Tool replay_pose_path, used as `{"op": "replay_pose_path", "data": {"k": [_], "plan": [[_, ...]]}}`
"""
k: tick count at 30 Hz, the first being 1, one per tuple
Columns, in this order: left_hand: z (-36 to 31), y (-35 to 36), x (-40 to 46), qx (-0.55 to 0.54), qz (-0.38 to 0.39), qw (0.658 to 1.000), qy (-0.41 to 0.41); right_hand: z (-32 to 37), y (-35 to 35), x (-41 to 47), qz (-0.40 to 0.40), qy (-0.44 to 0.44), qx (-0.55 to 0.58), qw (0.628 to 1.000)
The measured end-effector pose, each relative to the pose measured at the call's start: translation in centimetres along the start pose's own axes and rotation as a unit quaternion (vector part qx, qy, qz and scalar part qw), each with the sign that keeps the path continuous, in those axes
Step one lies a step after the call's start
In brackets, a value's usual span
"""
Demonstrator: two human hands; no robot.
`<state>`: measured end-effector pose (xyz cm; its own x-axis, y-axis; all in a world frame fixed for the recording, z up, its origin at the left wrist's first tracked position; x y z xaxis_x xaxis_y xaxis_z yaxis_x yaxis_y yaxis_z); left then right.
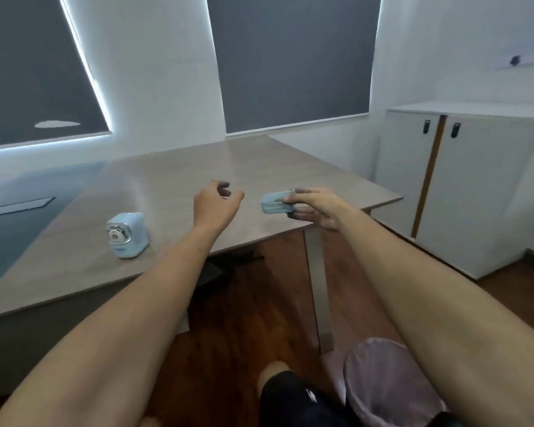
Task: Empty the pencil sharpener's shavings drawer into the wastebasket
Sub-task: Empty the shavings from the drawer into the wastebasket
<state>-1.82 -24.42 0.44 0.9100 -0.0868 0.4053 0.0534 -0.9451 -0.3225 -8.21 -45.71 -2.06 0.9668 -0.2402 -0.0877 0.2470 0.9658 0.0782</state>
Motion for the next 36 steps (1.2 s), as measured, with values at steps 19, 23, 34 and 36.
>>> {"op": "replay_pose_path", "data": {"k": [19, 23, 34, 36], "plan": [[11.1, 31.4, -18.0, 0.012, 0.342, 0.927, -0.155, -22.4, -27.0, -9.0, -0.134, 0.190, -0.032, 0.972], [17.0, 35.9, -22.8, 0.051, 0.372, 0.905, -0.198, -30.8, -29.5, -9.6, -0.151, 0.253, -0.033, 0.955], [29.2, 38.8, -29.8, 0.126, 0.301, 0.895, -0.304, -46.5, -30.4, -10.1, -0.199, 0.363, -0.067, 0.908], [30.6, 38.7, -30.2, 0.121, 0.297, 0.886, -0.334, -48.1, -29.9, -9.3, -0.200, 0.380, -0.090, 0.899]]}}
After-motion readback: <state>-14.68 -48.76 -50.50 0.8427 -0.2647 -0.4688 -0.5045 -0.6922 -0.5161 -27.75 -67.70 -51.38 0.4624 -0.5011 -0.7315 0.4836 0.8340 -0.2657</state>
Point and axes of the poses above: each hand's wrist, its own x-axis towards the middle knuckle, its own y-axis out of the palm, z = x × y, the point moved 3 cm from there along x, towards the middle knuckle, and after that the axes turned 11 degrees about -x, right-handed, at the moved point
